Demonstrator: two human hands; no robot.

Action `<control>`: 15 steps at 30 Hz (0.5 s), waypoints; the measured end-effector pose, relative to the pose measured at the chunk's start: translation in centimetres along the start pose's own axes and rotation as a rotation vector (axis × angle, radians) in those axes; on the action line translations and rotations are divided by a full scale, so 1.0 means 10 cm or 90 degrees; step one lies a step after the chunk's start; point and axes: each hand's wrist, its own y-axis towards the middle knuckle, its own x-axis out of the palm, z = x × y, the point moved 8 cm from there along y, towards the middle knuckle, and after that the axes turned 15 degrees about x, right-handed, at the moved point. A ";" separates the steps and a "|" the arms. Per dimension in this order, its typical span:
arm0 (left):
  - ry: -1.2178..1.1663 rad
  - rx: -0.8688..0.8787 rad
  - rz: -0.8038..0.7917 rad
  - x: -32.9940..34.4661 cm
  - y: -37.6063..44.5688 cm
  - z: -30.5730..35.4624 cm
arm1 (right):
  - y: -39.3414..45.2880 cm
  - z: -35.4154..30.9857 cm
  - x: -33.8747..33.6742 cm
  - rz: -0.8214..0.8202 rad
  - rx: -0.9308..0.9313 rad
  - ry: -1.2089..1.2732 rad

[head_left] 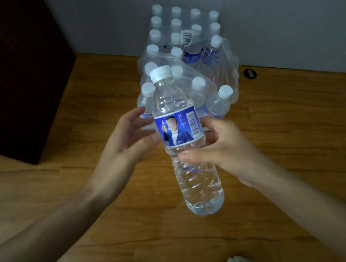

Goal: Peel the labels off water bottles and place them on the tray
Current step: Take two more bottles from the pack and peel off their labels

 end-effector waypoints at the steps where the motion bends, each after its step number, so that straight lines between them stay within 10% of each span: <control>1: 0.022 0.004 -0.012 -0.02 0.05 0.01 | -0.01 -0.01 -0.01 -0.003 -0.006 -0.010; 15: 0.074 0.048 -0.131 0.06 0.33 0.18 | 0.02 -0.01 -0.16 0.066 0.002 -0.049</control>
